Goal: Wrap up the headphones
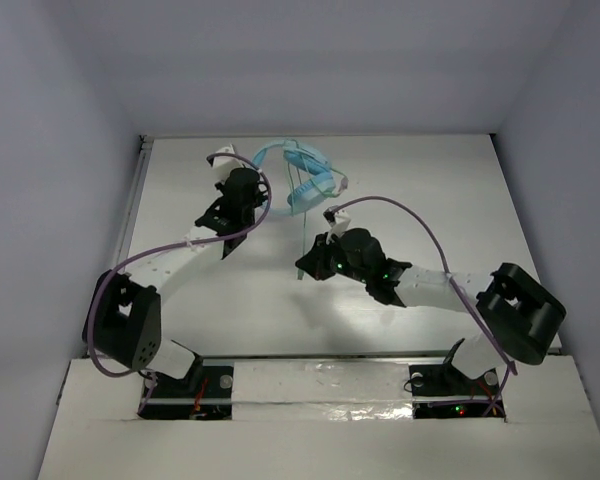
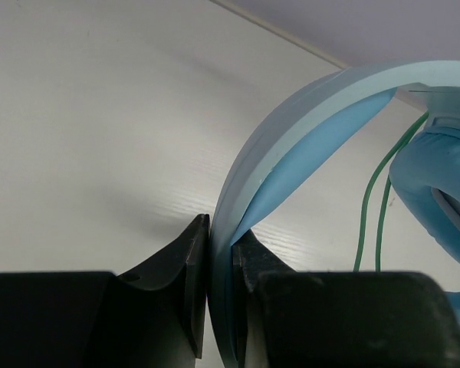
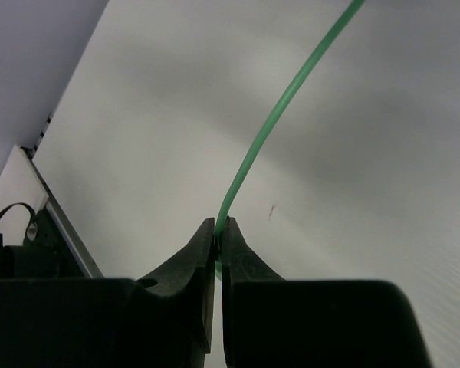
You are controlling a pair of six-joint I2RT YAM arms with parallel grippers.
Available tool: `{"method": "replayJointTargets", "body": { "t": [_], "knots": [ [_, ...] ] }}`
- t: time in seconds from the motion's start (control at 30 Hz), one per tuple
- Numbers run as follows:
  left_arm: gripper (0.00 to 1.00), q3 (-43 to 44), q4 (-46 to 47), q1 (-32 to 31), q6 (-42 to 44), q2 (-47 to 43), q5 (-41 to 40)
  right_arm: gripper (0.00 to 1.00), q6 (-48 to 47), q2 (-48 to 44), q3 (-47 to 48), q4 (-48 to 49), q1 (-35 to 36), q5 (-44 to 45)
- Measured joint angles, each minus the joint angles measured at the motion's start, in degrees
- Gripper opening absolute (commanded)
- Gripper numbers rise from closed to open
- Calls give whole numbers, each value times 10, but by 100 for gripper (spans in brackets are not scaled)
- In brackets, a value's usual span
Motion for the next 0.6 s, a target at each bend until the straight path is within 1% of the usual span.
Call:
{"method": "replayJointTargets", "body": {
  "t": [0.2,0.27,0.4,0.6],
  "knots": [
    [0,-26,27,-33,19,33,-27,0,-16,-35,32,-110,4,32],
    [0,-38,33,-42,21,42,-31,0,-17,-51,43,-134,4,48],
    [0,-54,36,-63,18,53,-40,0,-5,-78,49,-146,4,75],
    [0,-55,47,-89,-8,53,-40,0,52,-77,52,-119,8,111]
  ]
}}
